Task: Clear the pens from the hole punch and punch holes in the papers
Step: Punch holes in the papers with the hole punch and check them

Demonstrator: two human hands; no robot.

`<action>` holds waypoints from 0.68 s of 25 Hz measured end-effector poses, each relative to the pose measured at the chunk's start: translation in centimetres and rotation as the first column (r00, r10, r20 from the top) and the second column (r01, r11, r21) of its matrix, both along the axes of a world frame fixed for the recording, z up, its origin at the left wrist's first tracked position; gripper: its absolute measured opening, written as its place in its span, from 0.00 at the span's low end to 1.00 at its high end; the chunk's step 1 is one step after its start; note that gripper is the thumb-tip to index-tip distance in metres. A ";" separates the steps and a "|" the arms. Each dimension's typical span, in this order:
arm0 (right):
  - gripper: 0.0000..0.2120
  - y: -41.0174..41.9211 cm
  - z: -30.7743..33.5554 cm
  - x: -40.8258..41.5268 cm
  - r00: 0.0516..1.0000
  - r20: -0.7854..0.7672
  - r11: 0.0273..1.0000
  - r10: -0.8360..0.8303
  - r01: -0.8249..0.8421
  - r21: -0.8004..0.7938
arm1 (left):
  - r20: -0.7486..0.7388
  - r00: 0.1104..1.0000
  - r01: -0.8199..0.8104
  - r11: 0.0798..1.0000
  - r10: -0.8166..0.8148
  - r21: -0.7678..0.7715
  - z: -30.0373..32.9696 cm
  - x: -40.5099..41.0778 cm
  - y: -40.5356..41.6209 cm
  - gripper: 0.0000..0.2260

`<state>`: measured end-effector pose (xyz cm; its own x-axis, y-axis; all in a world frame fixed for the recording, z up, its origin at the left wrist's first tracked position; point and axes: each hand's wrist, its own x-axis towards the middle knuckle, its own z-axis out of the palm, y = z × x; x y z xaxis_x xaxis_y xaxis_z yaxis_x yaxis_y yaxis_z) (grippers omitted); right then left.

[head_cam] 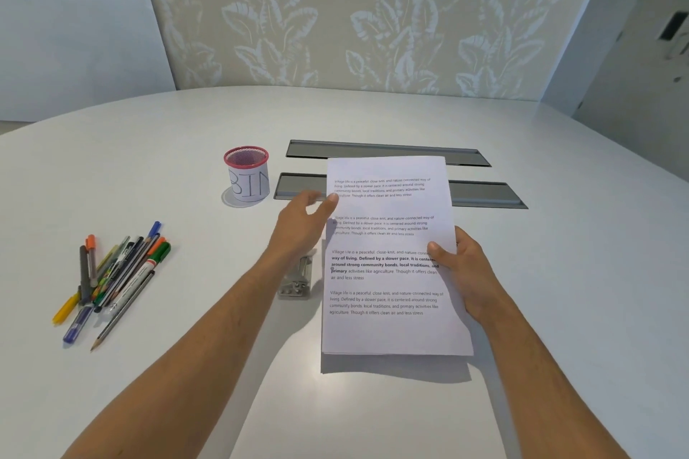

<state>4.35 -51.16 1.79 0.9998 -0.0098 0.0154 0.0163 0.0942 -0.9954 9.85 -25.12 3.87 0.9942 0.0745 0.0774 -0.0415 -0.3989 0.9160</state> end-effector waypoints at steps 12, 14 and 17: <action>0.16 -3.7 4.4 -1.8 0.952 0.263 0.976 -0.157 0.190 -0.106 | 0.184 0.957 0.282 0.863 -0.223 -0.419 3.5 -3.0 -7.2 0.22; 0.14 -4.5 5.2 -1.9 0.930 0.307 0.964 -0.202 0.244 -0.106 | 0.279 0.940 0.297 0.869 -0.194 -0.395 4.4 -3.3 -8.5 0.21; 0.11 -5.2 5.2 -2.1 0.906 0.331 0.946 -0.263 0.309 -0.096 | 0.365 0.915 0.311 0.879 -0.174 -0.362 4.3 -3.5 -9.9 0.21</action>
